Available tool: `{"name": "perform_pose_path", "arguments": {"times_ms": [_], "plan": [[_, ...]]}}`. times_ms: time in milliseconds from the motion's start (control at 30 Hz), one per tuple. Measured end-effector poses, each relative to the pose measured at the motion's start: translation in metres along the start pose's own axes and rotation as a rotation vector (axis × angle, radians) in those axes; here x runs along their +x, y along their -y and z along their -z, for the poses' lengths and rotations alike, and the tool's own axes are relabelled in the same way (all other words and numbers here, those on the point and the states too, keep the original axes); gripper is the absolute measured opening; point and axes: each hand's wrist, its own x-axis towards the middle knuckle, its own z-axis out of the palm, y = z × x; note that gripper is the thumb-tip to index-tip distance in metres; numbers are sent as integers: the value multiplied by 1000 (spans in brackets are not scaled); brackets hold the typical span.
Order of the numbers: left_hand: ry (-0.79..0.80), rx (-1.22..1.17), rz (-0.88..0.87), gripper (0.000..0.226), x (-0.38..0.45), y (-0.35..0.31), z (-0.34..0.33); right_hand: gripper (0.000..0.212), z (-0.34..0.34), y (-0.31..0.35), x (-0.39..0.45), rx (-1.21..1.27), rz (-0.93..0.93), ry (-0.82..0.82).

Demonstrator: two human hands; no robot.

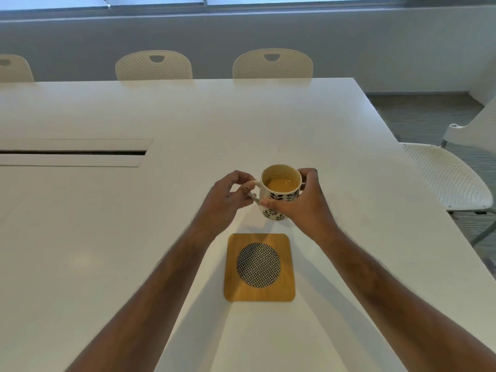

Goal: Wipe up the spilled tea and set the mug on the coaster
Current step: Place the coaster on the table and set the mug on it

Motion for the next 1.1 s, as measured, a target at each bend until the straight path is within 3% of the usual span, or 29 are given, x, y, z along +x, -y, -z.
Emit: {"name": "perform_pose_path", "arguments": {"times_ms": [633, 1100], "plan": [[-2, -73, 58, 14, -101, 36, 16, 106, -33, -12, -90, -40, -84, 81], [-21, -2, 146, 13, -124, 54, 14, 103, -47, -29, -110, -45, -112, 119]]}}
